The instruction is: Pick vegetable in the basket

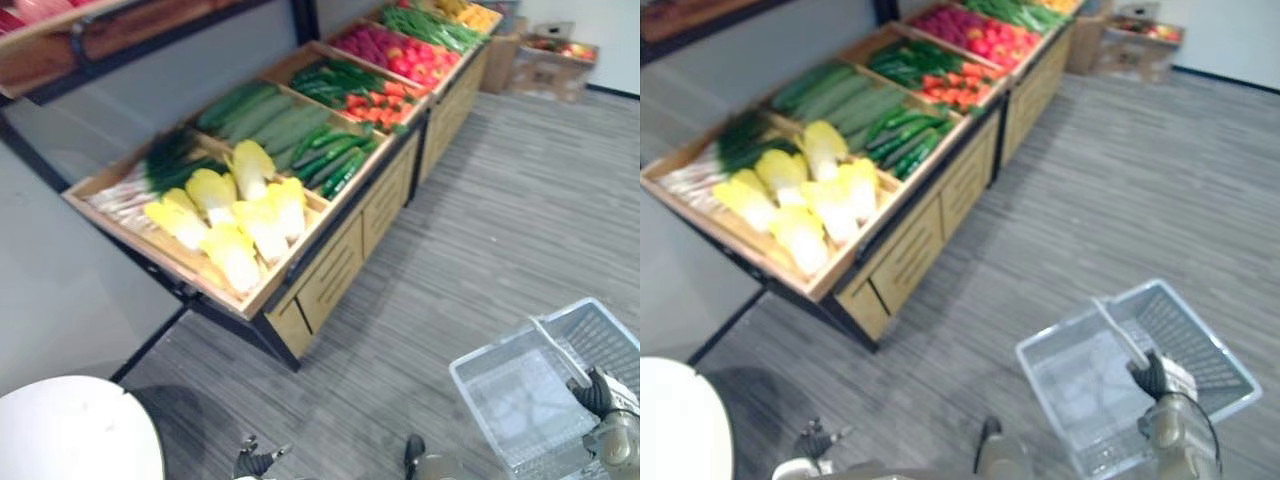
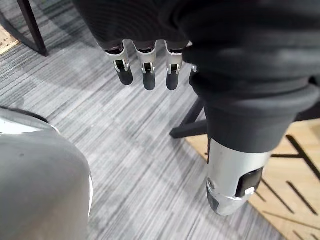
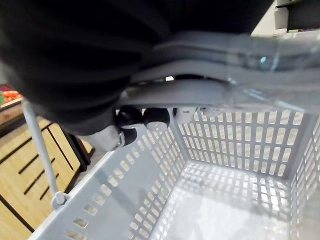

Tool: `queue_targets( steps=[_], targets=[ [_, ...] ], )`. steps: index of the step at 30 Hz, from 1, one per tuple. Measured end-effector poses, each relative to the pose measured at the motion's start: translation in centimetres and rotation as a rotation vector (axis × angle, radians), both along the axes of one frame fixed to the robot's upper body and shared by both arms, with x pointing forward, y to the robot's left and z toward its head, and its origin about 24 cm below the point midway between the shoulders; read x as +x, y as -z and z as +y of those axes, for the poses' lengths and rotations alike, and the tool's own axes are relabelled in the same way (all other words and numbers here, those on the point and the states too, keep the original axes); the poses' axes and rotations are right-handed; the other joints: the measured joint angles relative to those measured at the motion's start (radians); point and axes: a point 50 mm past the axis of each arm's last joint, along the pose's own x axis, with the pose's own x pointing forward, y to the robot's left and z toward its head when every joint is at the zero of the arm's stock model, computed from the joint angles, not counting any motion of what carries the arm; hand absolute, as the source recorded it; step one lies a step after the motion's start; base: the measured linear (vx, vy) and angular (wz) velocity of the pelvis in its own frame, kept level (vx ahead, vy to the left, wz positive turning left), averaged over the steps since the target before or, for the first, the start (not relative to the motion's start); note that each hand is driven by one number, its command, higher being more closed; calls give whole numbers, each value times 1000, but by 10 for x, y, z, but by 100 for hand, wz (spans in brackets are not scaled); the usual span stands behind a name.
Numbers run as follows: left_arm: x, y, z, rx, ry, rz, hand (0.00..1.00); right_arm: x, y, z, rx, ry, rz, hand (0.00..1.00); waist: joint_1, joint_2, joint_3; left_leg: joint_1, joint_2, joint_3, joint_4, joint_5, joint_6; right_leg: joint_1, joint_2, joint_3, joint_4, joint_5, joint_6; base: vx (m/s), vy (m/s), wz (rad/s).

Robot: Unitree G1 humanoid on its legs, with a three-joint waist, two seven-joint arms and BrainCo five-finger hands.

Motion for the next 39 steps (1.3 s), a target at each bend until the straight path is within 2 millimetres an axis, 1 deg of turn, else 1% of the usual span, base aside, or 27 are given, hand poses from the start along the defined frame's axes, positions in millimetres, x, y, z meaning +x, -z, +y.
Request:
queue_targets(
  steps=[1,3,4,6,7,8,9,11,12,16,18,20,21,22,23,24,25,26,28,29,30,31,32,33,34,36,39],
  targets=[
    [0,0,-1,-2,-1,-1,0,-5,-1,-5,0,44,-17,100,-7,2,-1,-27,14,80,-45,-22,9,24,-14,-42,-24,-11,5,94,-106,114],
    [0,0,0,-1,-11,-3,0,-12,2,-10,1,86,-15,100,-3,6,-2,-56,12,137,-169,-27,14,42,-20,-89,-45,-14,17,31,-21,84],
    [-1,0,1,1,-18,-2,0,-12,2,-10,1,88,-13,100,-2,7,-3,-62,9,144,-216,-24,11,42,-18,-98,-49,-13,20,15,61,55],
    [-7,1,1,2,-27,19,0,-8,0,-10,-2,88,-25,100,15,26,-6,-87,-3,146,-375,-2,-1,44,-3,-113,-64,-13,27,19,139,21],
    [-9,2,0,-1,-28,24,0,-7,0,-10,-2,90,-25,100,22,34,-7,-98,-3,145,-394,-1,-1,44,2,-112,-66,-12,33,38,172,-10],
    [-13,3,-1,-3,-33,36,0,-8,4,-8,6,86,-8,100,33,41,-9,-107,-5,142,-382,38,-7,46,4,-101,-69,-8,46,78,196,-21],
    [-22,4,0,-1,-52,56,0,-6,7,-3,19,73,-8,100,34,46,-18,-110,-22,155,-376,39,1,52,-8,-86,-91,5,66,100,201,-17],
    [-28,5,1,6,-79,70,0,-5,10,2,30,60,-6,100,27,38,-20,-113,-55,168,-373,26,21,62,-29,-56,-129,26,97,153,190,-5],
    [-30,6,2,9,-83,80,0,-3,11,4,33,47,-2,100,32,37,-22,-112,-72,180,-351,19,36,67,-43,-42,-145,46,111,169,170,-14],
    [-33,7,1,11,-80,97,0,-7,22,10,56,34,46,100,50,22,-28,-84,-113,227,-307,-40,65,73,-88,9,-119,38,139,172,160,-31],
    [-33,8,-2,12,-38,106,0,-8,31,13,84,53,73,100,50,30,-32,-42,-127,252,-314,-88,74,18,-116,70,41,17,138,122,206,-38],
    [-33,8,-2,19,-9,111,0,-9,36,17,97,43,98,100,51,27,-30,-2,-129,274,-330,-97,87,-64,-126,124,223,21,132,82,178,-33],
    [-33,7,1,30,10,114,0,-10,39,19,102,40,108,100,51,16,-28,22,-134,284,-337,-101,97,-112,-132,155,328,40,105,143,236,-25],
    [-33,6,8,50,32,116,0,-12,40,19,103,49,118,100,46,4,-27,50,-143,287,-351,-105,111,-154,-143,169,430,71,60,134,162,-11],
    [-32,5,13,66,38,115,0,-14,42,19,107,57,130,100,37,2,-28,71,-144,282,-360,-109,125,-175,-148,174,479,72,50,167,118,3],
    [-31,3,19,84,48,116,0,-16,45,21,117,63,137,100,25,1,-27,83,-145,279,-366,-114,133,-187,-140,176,507,48,42,190,67,16],
    [-27,1,26,103,54,108,0,-16,49,25,133,66,139,100,17,-11,-26,93,-134,269,-366,-118,139,-196,-100,173,493,-30,45,261,33,19],
    [-25,0,30,114,54,103,0,-17,50,25,136,70,144,100,15,-10,-23,95,-124,260,-371,-118,139,-202,-67,153,461,-60,37,285,-22,25],
    [-13,-3,30,116,54,74,0,-19,50,23,148,97,139,100,8,2,-7,113,-91,245,-385,-116,137,-204,15,132,319,-66,31,274,-71,25],
    [-12,-3,31,116,55,69,0,-18,50,23,149,98,137,100,5,3,1,118,-85,236,-386,-116,136,-202,31,133,270,-63,36,251,-113,36],
    [-9,-4,30,116,58,57,0,-18,49,22,149,101,135,100,-5,-1,5,124,-83,223,-386,-115,133,-202,45,147,168,-40,55,219,-114,30],
    [-8,-4,30,116,59,54,0,-18,49,22,149,103,133,100,-6,-5,6,126,-85,221,-386,-115,132,-200,46,153,144,-31,61,306,-180,39],
    [-4,-5,29,114,68,43,0,-19,49,21,151,111,131,100,-7,-29,11,149,-98,209,-384,-122,107,-182,44,189,17,66,56,333,-239,44],
    [-4,-6,32,120,68,41,0,-24,51,21,157,119,137,100,-10,-58,15,170,-116,193,-384,-143,70,-167,26,211,-12,176,53,330,-267,45],
    [-1,-5,27,105,61,38,0,-26,51,18,155,133,140,100,-7,-45,23,183,-103,184,-384,-158,51,-161,38,200,10,142,52,310,-271,36],
    [2,-2,12,64,58,26,0,-20,49,19,162,138,119,100,-3,7,25,183,-40,174,-380,-145,25,-142,86,162,-8,120,29,293,-236,16],
    [4,-1,8,54,45,20,0,-21,47,15,171,170,90,100,-4,19,25,180,-10,160,-378,-99,-3,-94,107,113,-40,103,5,194,-181,36]
  ],
)
